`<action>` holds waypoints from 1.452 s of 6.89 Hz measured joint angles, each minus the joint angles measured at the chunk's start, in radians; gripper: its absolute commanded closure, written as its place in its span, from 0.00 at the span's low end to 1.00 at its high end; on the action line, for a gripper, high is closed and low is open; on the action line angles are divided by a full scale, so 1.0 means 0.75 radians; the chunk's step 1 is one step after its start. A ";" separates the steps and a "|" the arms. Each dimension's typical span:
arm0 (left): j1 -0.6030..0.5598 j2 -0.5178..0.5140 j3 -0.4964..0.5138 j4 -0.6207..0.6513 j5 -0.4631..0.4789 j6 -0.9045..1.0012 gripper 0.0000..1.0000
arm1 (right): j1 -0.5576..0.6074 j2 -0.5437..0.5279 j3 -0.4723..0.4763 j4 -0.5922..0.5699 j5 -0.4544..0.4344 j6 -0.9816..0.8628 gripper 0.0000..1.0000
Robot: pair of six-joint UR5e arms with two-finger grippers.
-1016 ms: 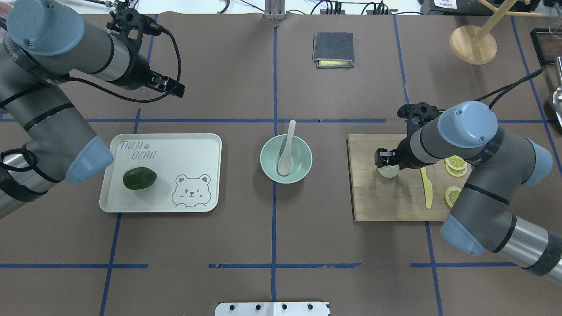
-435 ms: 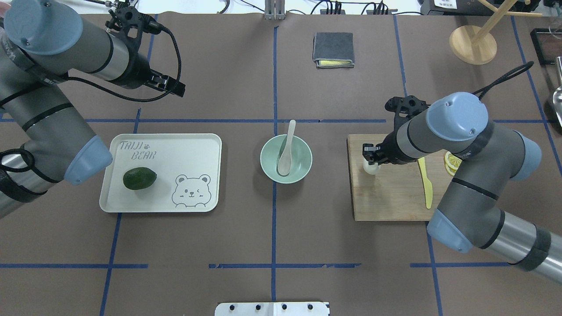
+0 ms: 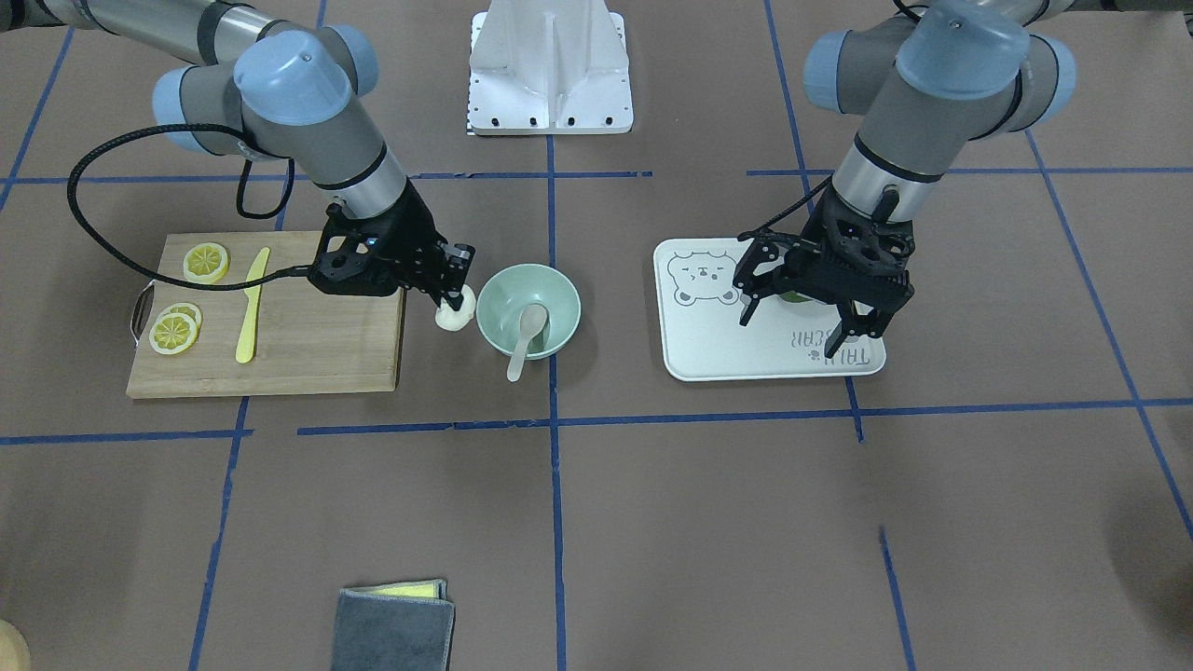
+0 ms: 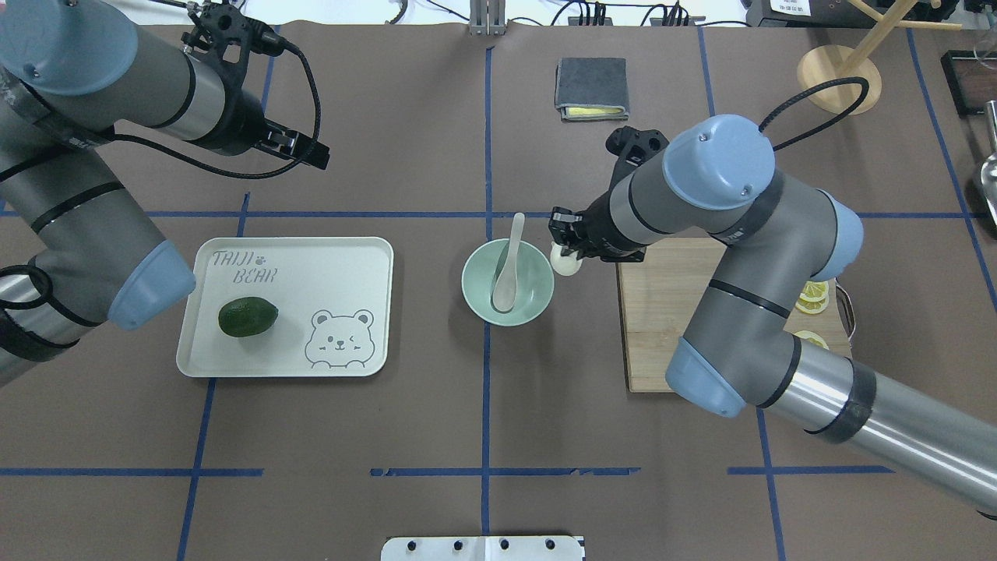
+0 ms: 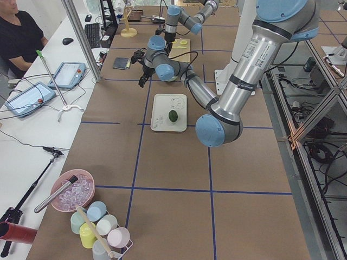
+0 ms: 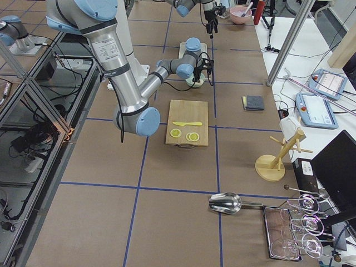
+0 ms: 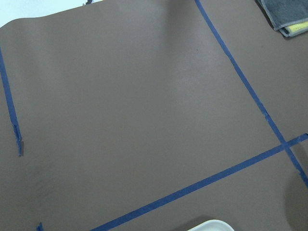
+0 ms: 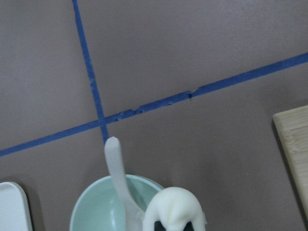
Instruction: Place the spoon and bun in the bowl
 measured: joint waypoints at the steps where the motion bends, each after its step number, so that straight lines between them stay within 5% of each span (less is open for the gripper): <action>1: 0.000 -0.001 -0.003 0.000 -0.001 0.000 0.01 | -0.007 0.039 -0.017 0.006 -0.004 0.031 1.00; 4: 0.000 0.000 -0.012 0.000 0.001 0.000 0.01 | -0.082 0.104 -0.095 0.057 -0.067 0.082 1.00; 5: 0.000 0.000 -0.012 0.000 0.001 0.000 0.01 | -0.093 0.116 -0.114 0.065 -0.079 0.103 0.22; 6: 0.000 0.000 -0.012 0.000 0.001 0.000 0.01 | -0.104 0.118 -0.123 0.066 -0.083 0.109 0.00; 10: 0.000 0.007 -0.011 0.000 0.002 0.000 0.01 | -0.124 0.108 -0.120 0.071 -0.077 0.115 0.00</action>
